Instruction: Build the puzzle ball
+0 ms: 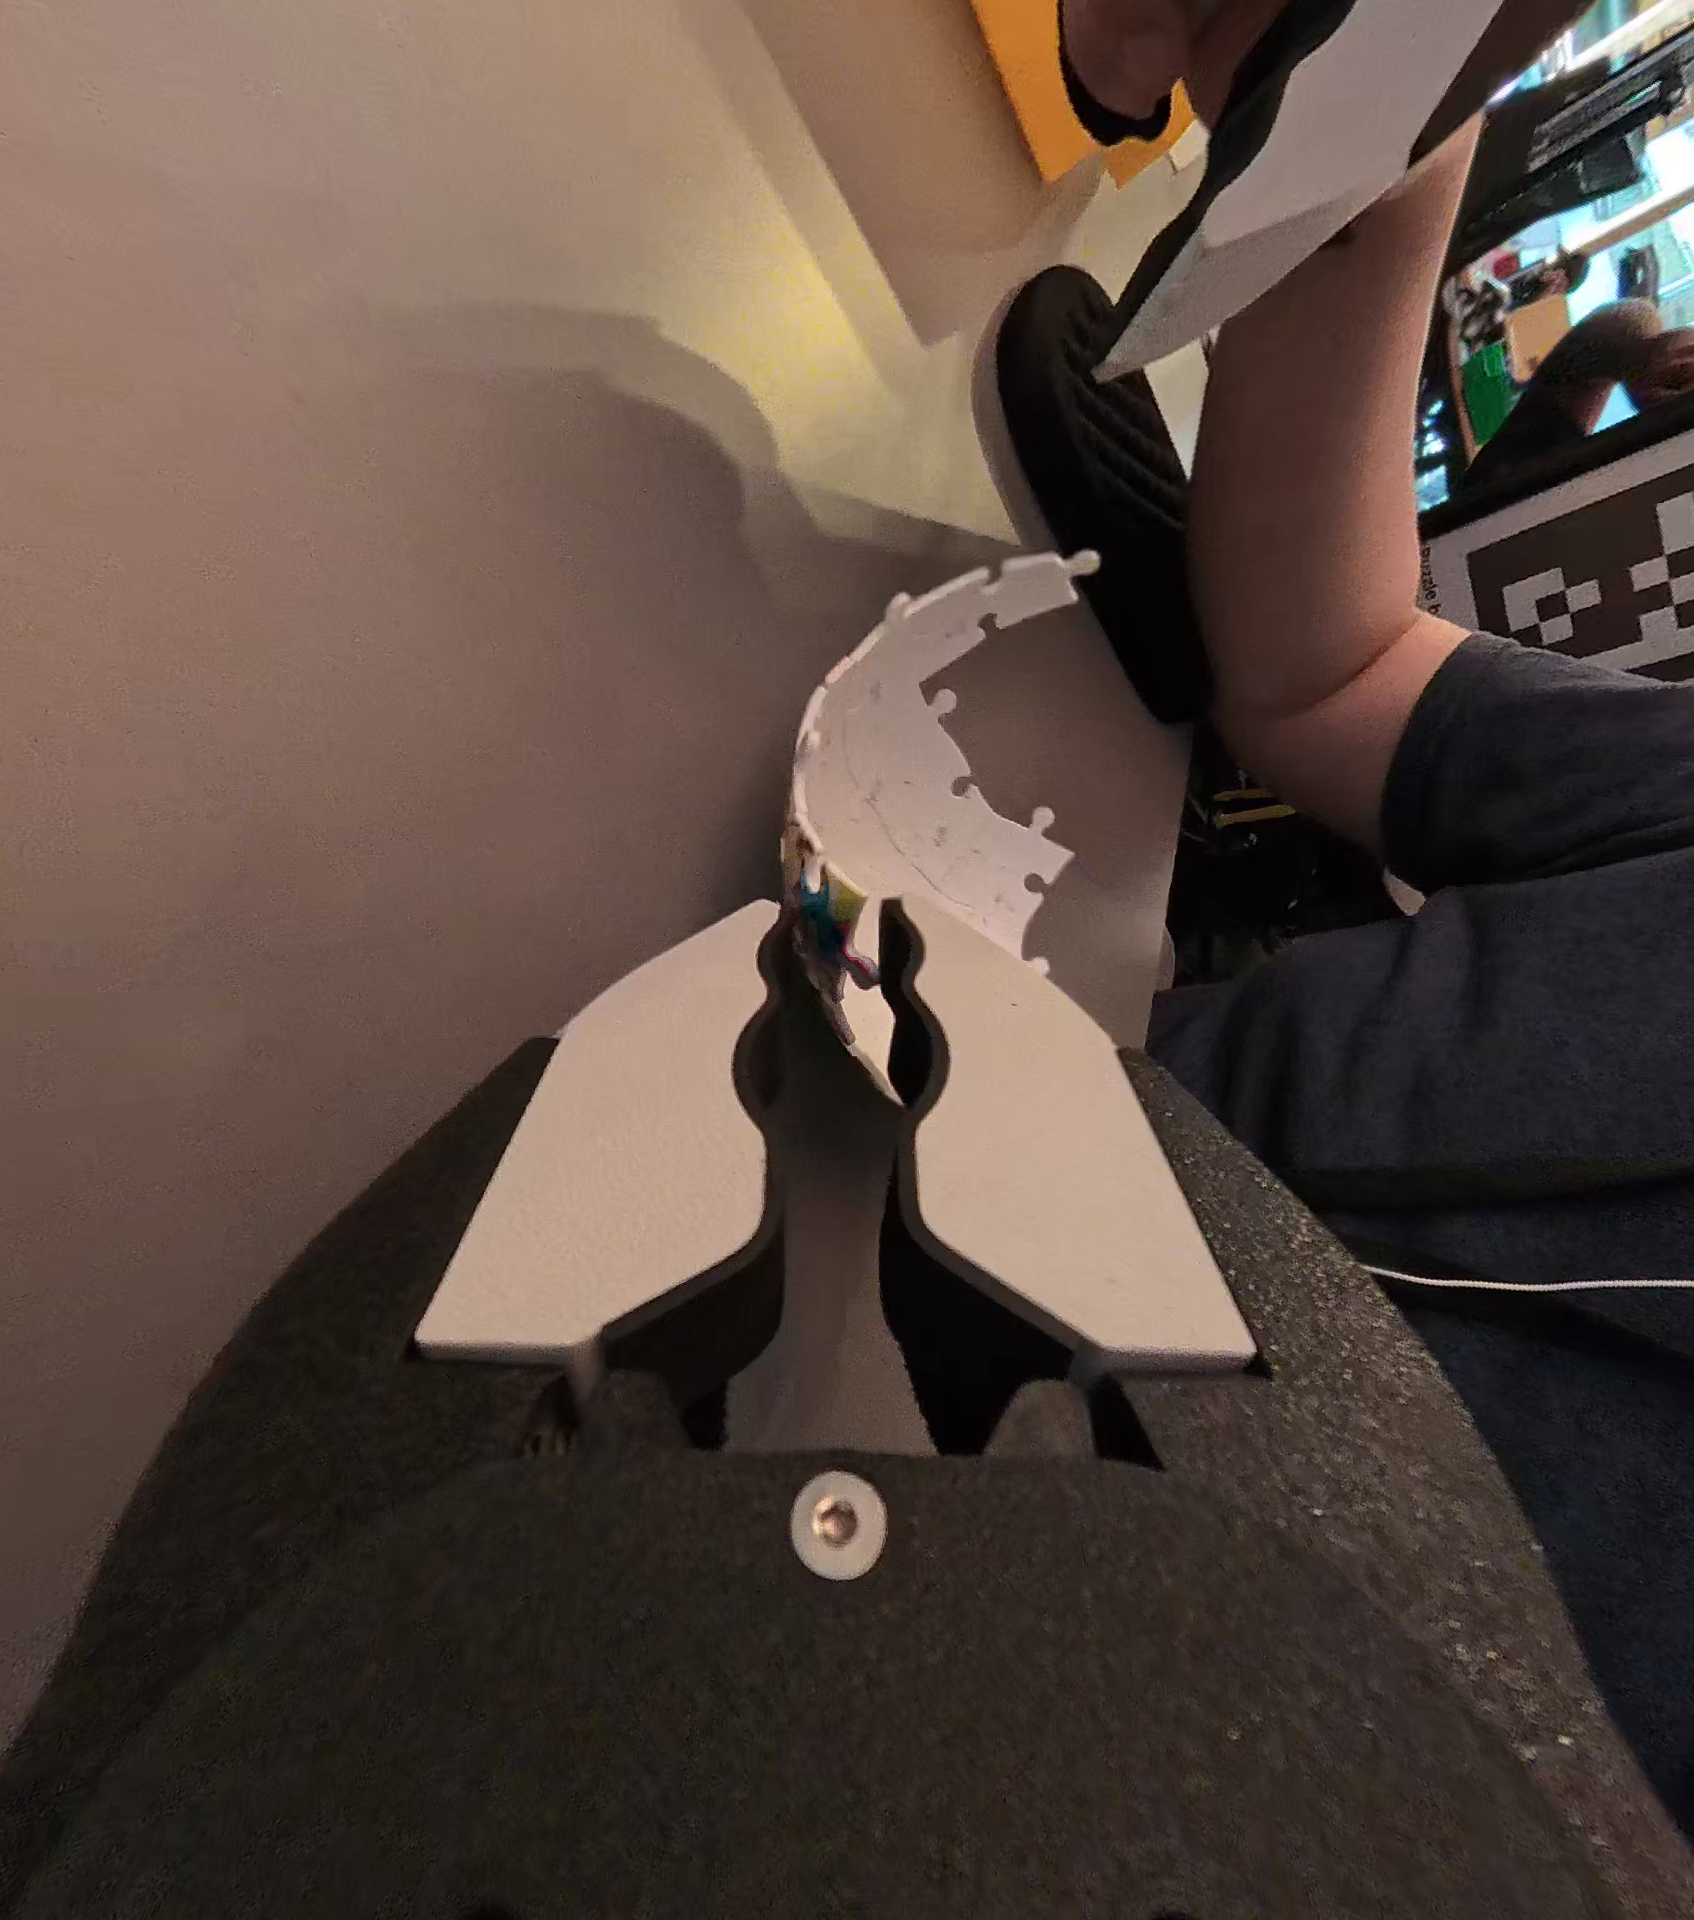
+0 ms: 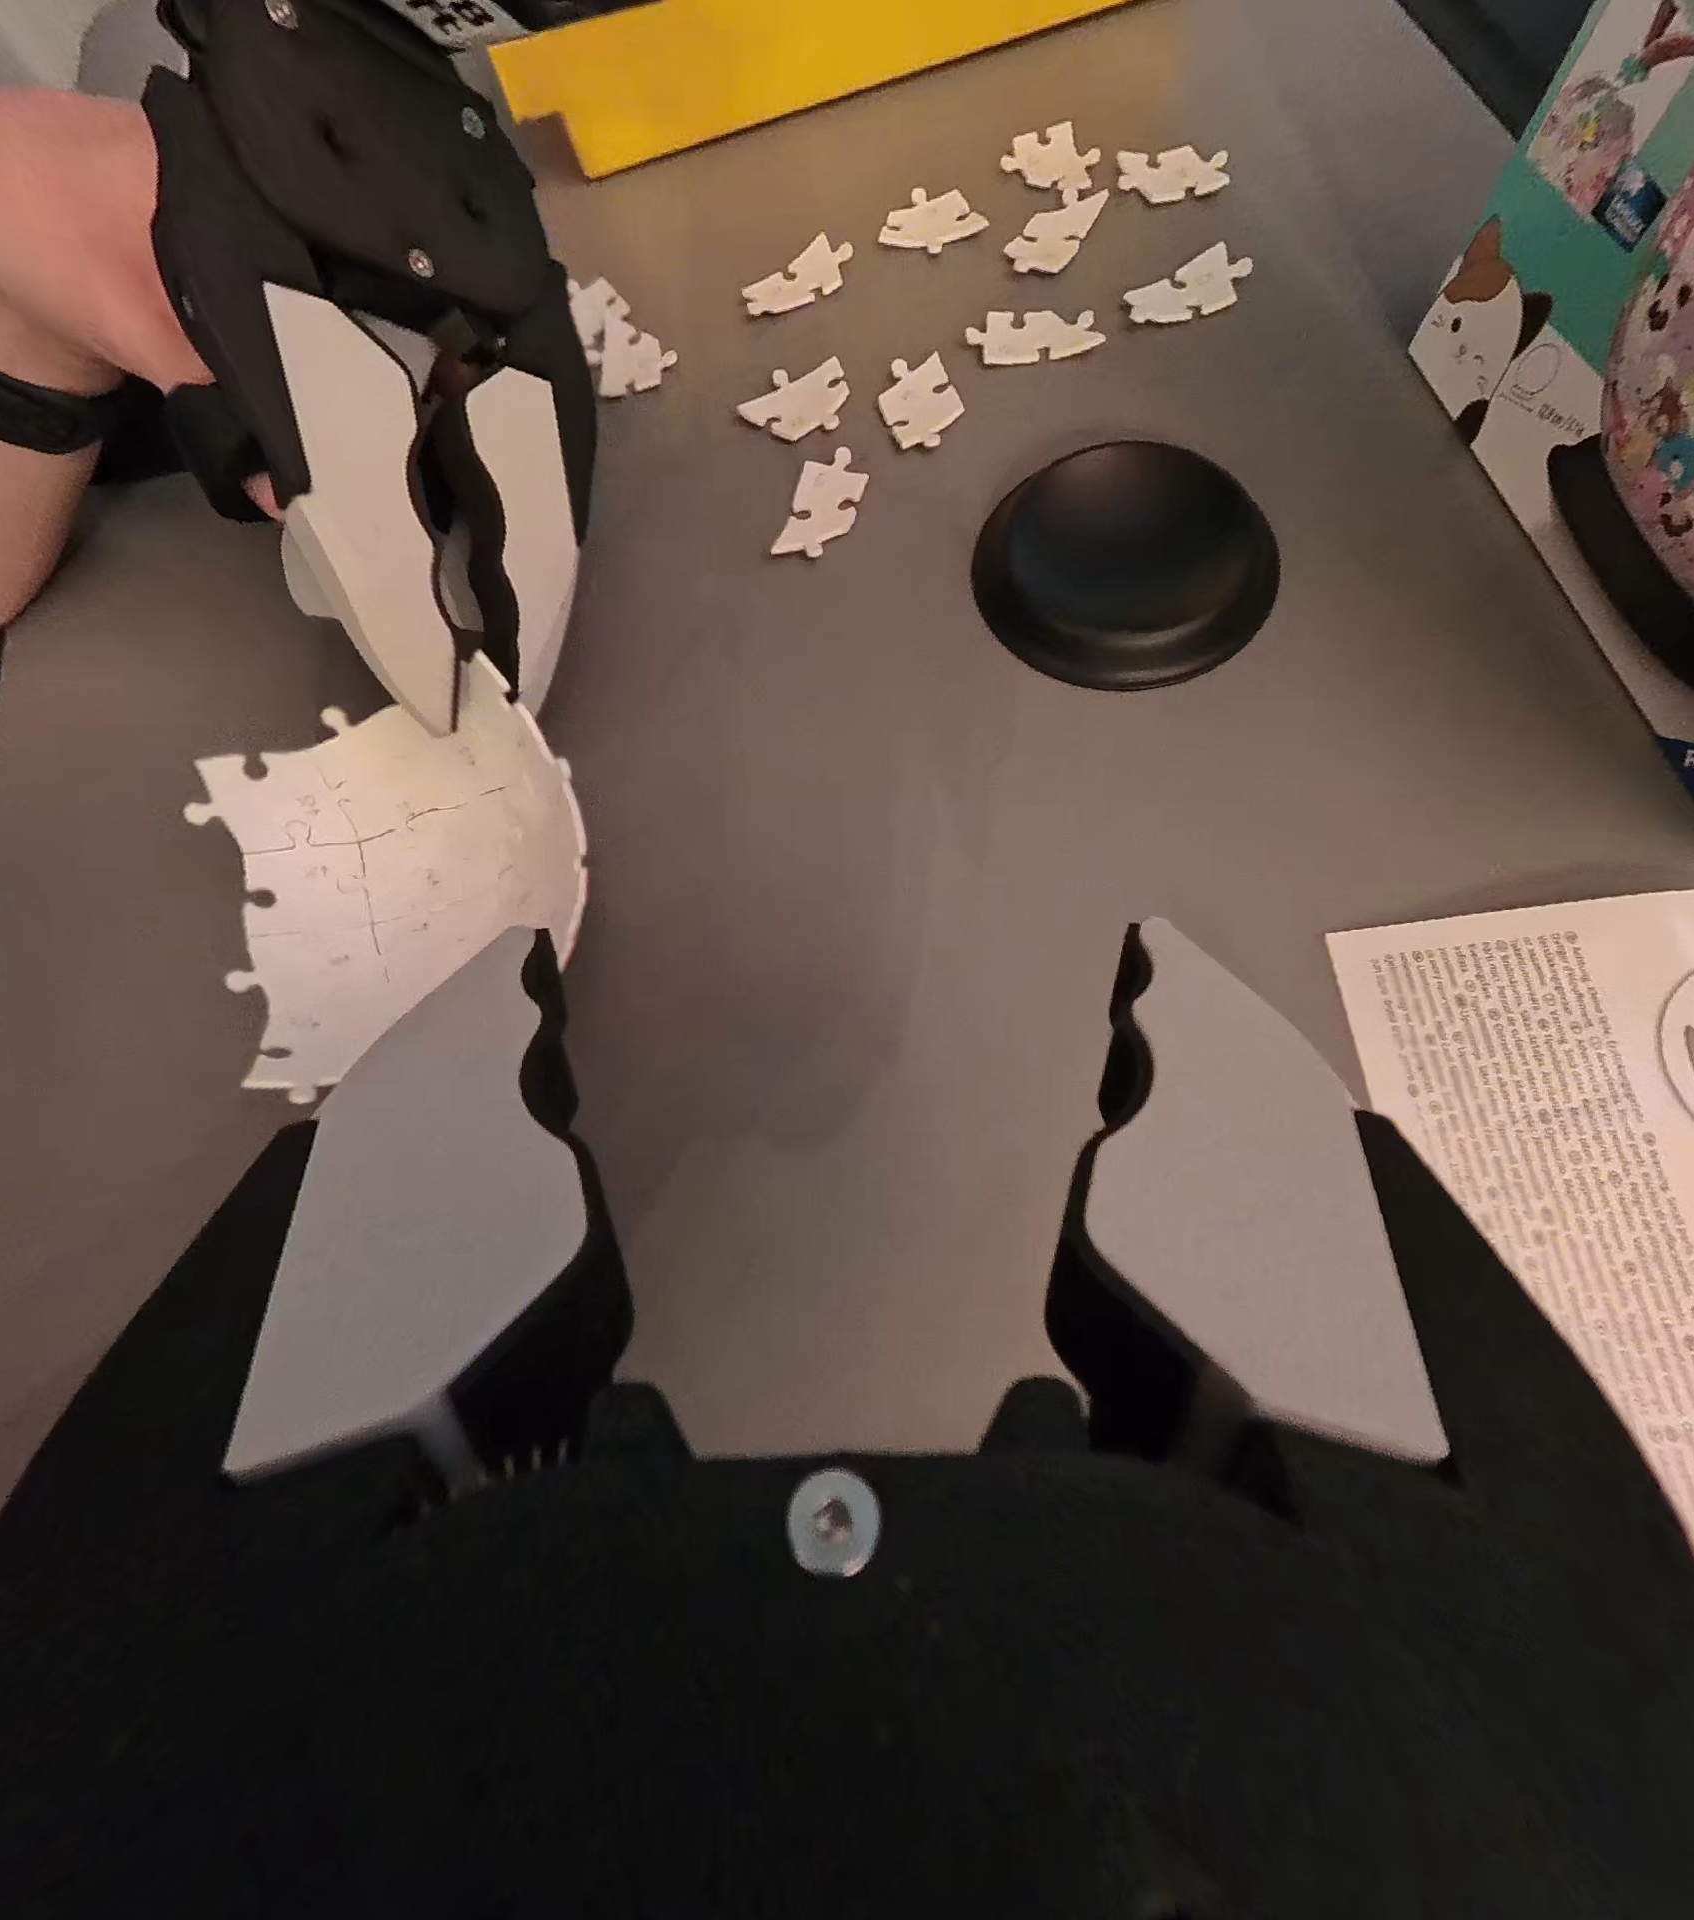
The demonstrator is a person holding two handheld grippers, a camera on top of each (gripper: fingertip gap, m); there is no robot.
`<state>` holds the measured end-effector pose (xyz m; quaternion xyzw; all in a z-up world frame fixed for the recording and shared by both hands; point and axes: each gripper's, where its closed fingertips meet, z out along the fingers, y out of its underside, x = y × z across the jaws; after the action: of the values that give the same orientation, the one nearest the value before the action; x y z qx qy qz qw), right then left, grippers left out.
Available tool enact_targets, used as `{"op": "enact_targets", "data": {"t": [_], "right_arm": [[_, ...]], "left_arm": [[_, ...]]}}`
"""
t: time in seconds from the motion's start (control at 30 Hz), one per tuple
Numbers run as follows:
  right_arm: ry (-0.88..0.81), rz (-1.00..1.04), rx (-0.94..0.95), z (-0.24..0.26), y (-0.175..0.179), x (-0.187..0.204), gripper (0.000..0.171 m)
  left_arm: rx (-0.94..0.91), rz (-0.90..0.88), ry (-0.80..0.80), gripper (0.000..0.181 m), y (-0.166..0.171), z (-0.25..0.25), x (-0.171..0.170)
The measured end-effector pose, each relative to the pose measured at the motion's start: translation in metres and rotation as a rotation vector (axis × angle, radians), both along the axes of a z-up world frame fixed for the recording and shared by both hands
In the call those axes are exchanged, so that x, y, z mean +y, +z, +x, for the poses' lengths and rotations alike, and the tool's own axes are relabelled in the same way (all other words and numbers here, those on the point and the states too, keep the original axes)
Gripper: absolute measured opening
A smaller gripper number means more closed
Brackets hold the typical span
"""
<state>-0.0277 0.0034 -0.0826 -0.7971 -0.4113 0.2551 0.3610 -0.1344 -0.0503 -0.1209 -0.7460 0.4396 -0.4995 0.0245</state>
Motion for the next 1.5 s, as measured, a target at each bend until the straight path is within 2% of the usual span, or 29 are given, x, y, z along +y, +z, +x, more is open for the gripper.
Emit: {"op": "enact_targets", "data": {"t": [0.17, 0.43, 0.73, 0.87, 1.07, 1.3, 1.5], "right_arm": [[-0.014, 0.006, 0.022, 0.002, 0.001, -0.009, 0.101], [-0.009, -0.060, 0.043, -0.006, -0.023, -0.043, 0.101], [0.159, -0.137, -0.050, -0.047, -0.057, -0.094, 0.087], [0.200, -0.158, -0.028, -0.058, -0.057, -0.104, 0.082], [0.233, -0.153, 0.006, -0.070, -0.053, -0.110, 0.078], [0.244, -0.157, 0.001, -0.074, -0.056, -0.114, 0.070], [0.256, -0.165, -0.004, -0.074, -0.057, -0.115, 0.069]], "left_arm": [[-0.026, 0.036, 0.050, 0.019, 0.010, -0.011, -0.008], [-0.023, 0.078, 0.132, 0.019, 0.017, -0.034, -0.021], [-0.047, 0.085, 0.179, 0.019, 0.014, -0.050, -0.047], [-0.042, 0.082, 0.181, 0.019, 0.007, -0.051, -0.053], [-0.047, 0.063, 0.209, 0.019, -0.001, -0.055, -0.051], [-0.052, 0.089, 0.355, 0.019, 0.007, -0.094, -0.021], [-0.052, 0.095, 0.416, 0.019, 0.010, -0.117, -0.014]]}}
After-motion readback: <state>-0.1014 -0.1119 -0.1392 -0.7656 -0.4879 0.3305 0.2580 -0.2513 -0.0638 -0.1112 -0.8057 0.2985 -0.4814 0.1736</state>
